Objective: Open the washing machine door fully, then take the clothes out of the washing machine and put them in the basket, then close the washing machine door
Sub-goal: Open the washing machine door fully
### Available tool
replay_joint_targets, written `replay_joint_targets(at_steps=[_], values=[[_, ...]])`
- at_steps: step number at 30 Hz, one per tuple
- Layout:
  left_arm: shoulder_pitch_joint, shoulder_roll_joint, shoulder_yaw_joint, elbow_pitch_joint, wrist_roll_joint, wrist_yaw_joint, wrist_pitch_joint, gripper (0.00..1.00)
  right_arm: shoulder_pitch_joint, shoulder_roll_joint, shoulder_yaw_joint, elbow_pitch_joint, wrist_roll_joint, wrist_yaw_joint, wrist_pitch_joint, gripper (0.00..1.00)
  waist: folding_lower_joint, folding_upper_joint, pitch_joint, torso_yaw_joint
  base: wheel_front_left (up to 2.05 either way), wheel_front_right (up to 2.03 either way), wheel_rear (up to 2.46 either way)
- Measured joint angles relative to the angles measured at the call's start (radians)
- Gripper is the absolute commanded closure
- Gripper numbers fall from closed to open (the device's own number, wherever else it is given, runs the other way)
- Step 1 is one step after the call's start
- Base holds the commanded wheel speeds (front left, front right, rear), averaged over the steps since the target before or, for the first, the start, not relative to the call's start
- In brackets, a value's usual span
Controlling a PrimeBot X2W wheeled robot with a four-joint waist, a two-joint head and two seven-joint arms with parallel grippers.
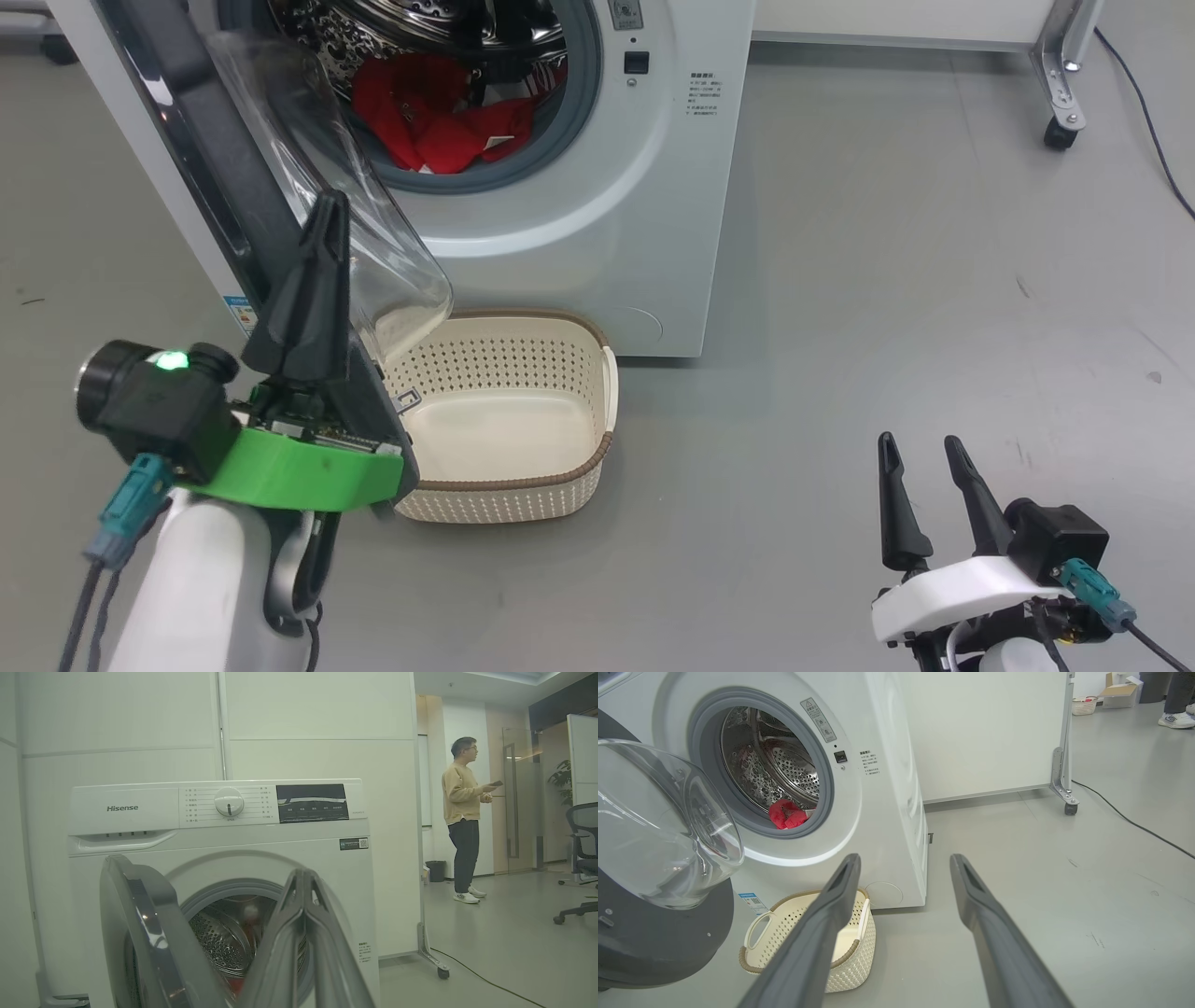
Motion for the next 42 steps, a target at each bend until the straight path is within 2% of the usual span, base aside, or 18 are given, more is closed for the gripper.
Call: replay_joint_targets(at_steps=[14,22,28,42], values=[[0.099,-0.002,-0.104,0.137,-0.024,-0.003,0.134,1.00,0.000,0.010,-0.015,0.005,-0.013,0.011,0.000,0.00,0.0000,0.0000,0.012,-0.027,0.00,0.00,0.00],[0.106,-0.002,-0.092,0.190,-0.028,-0.002,0.166,1.00,-0.001,0.014,-0.014,0.007,-0.013,0.020,0.000,0.00,0.0000,0.0000,0.024,-0.046,0.00,0.00,0.00],[0.107,-0.003,-0.053,0.242,-0.028,0.036,0.174,1.00,-0.004,0.016,-0.024,0.008,-0.013,0.021,0.000,0.00,0.0000,0.0000,0.038,-0.060,0.00,0.00,0.00],[0.107,-0.006,-0.038,0.325,-0.029,0.056,0.174,1.00,-0.007,0.019,-0.043,0.011,-0.022,0.026,0.000,0.00,0.0000,0.0000,0.045,-0.066,0.00,0.00,0.00]])
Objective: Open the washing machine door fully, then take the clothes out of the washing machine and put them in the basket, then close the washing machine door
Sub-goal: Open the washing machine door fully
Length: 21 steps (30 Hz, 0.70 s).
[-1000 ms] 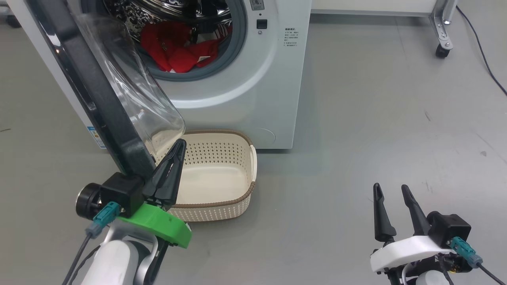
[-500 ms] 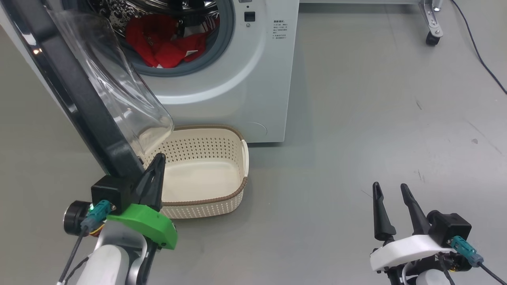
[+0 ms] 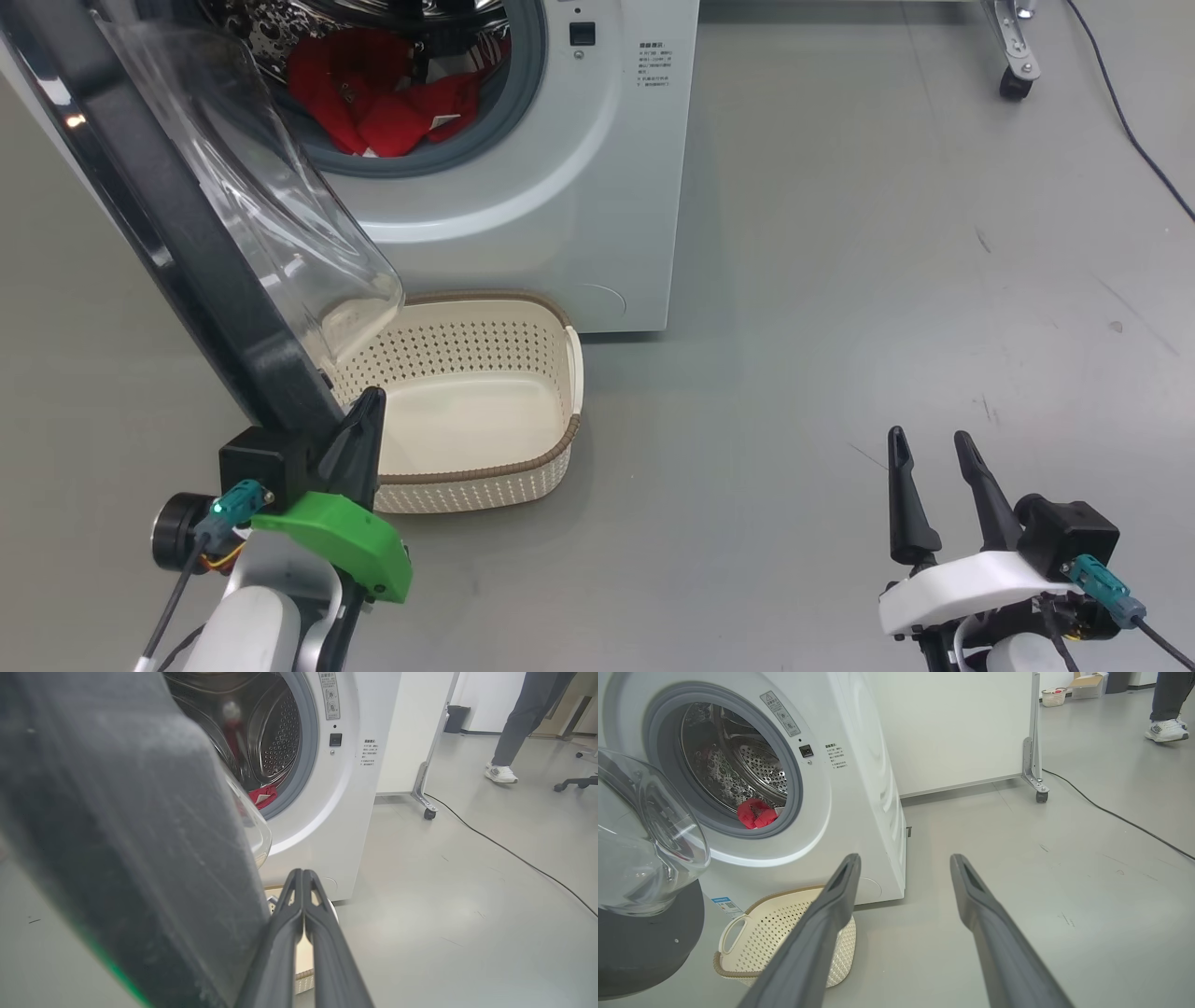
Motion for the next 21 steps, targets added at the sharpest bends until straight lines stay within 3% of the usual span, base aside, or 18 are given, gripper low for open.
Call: replay_joint_targets(at_steps=[21], values=[[-0.010,-0.024,-0.004,0.065,-0.017,0.007,-0.044,1.00,0.003,0.005,-0.022,0.007,-0.009,0.008,0.000,0.00,0.0000,0.0000,-0.018,0.070,0.00,0.00,0.00]])
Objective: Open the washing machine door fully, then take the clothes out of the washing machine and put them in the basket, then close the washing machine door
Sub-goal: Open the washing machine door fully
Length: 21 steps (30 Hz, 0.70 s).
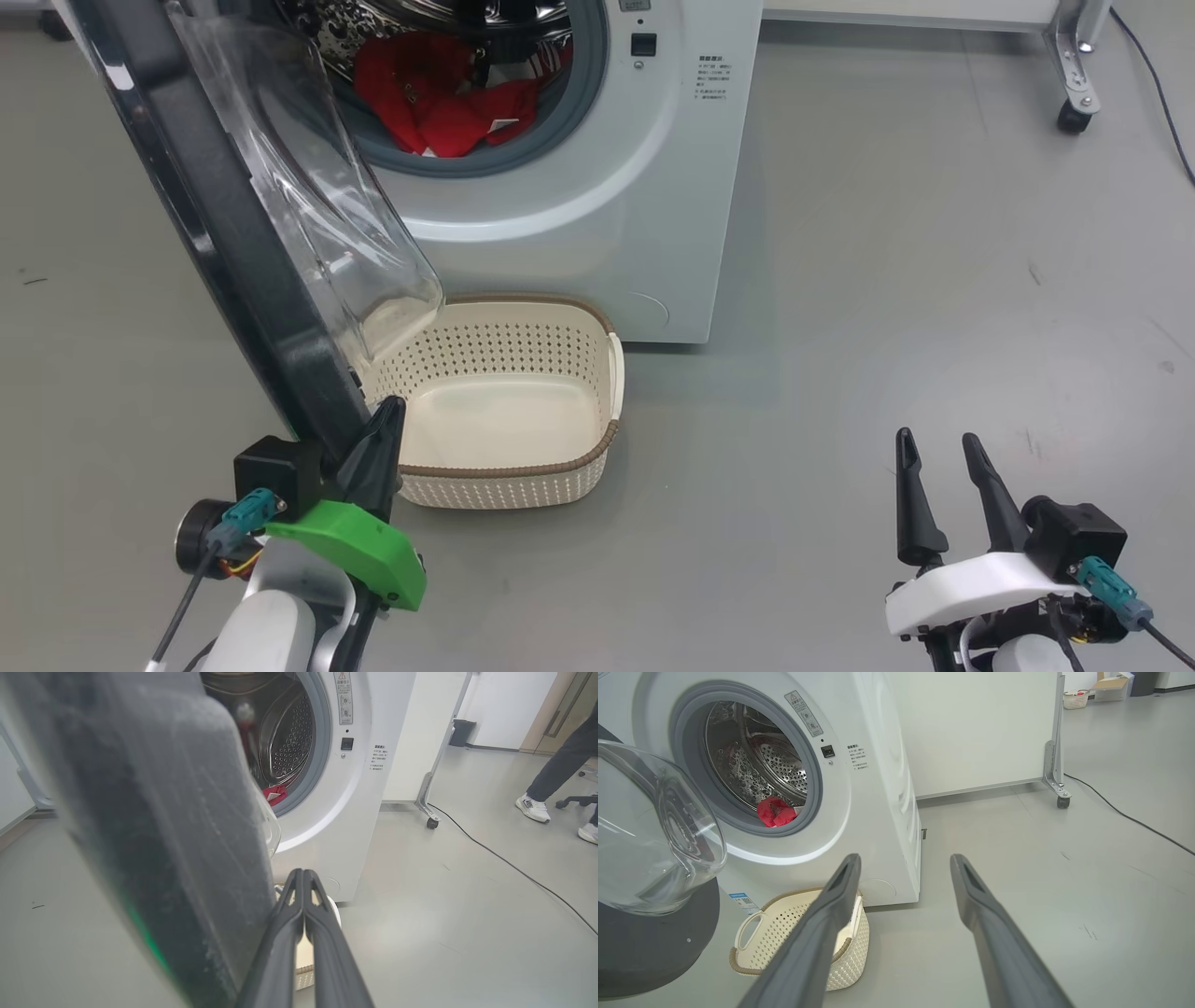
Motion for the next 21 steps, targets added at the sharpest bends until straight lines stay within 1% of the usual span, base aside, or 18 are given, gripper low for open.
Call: replay_joint_targets(at_steps=[6,9,21], values=[[0.000,-0.002,0.006,0.017,-0.009,0.001,-0.013,1.00,0.004,0.003,-0.001,0.007,-0.002,0.002,0.000,0.00,0.0000,0.0000,-0.005,0.029,0.00,0.00,0.00],[0.000,-0.002,0.015,0.027,-0.016,0.005,-0.018,1.00,0.009,0.003,0.000,0.009,-0.003,0.009,0.000,0.00,0.0000,0.0000,-0.008,0.042,0.00,0.00,0.00],[0.000,0.002,0.068,0.039,-0.033,0.028,-0.044,1.00,0.009,0.006,0.003,0.004,-0.010,0.010,0.000,0.00,0.0000,0.0000,0.006,0.081,0.00,0.00,0.00]])
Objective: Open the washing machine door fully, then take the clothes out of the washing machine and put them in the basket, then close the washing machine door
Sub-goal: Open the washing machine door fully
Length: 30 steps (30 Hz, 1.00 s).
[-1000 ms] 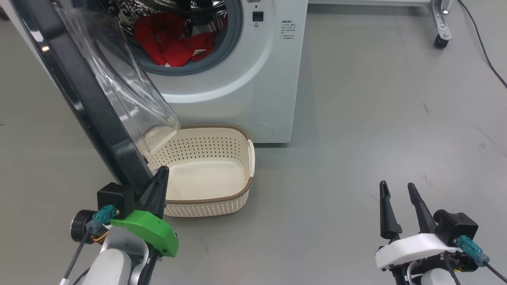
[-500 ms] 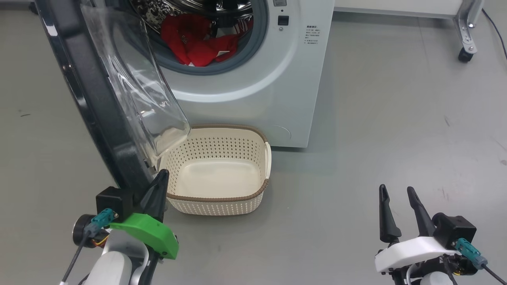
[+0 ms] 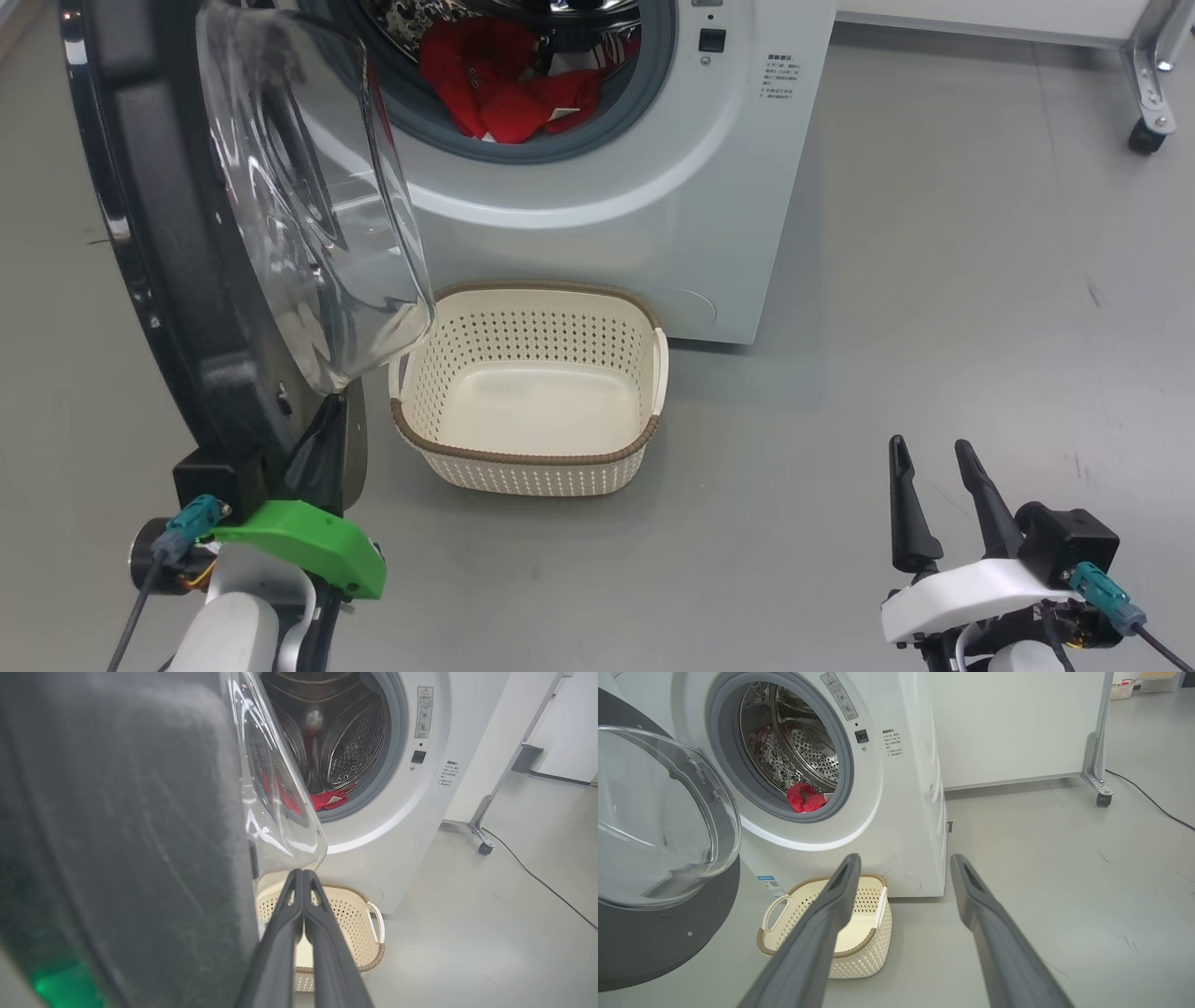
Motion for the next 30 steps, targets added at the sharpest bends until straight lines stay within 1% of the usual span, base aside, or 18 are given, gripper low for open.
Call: replay_joint_targets(at_steps=[7,22,30], values=[[0.000,0.022,0.040,0.003,-0.012,0.008,-0.009,1.00,0.000,0.000,0.002,-0.001,-0.004,0.000,0.000,0.00,0.0000,0.0000,0.022,0.021,0.00,0.00,0.00],[-0.001,0.060,0.142,0.011,-0.058,0.043,-0.054,1.00,-0.001,0.000,-0.006,-0.006,-0.017,0.000,0.000,0.00,0.0000,0.0000,0.080,0.071,0.00,0.00,0.00],[-0.002,0.082,0.199,0.015,-0.085,0.052,-0.070,1.00,-0.011,0.000,0.000,-0.007,-0.033,0.001,0.000,0.00,0.0000,0.0000,0.106,0.090,0.00,0.00,0.00]])
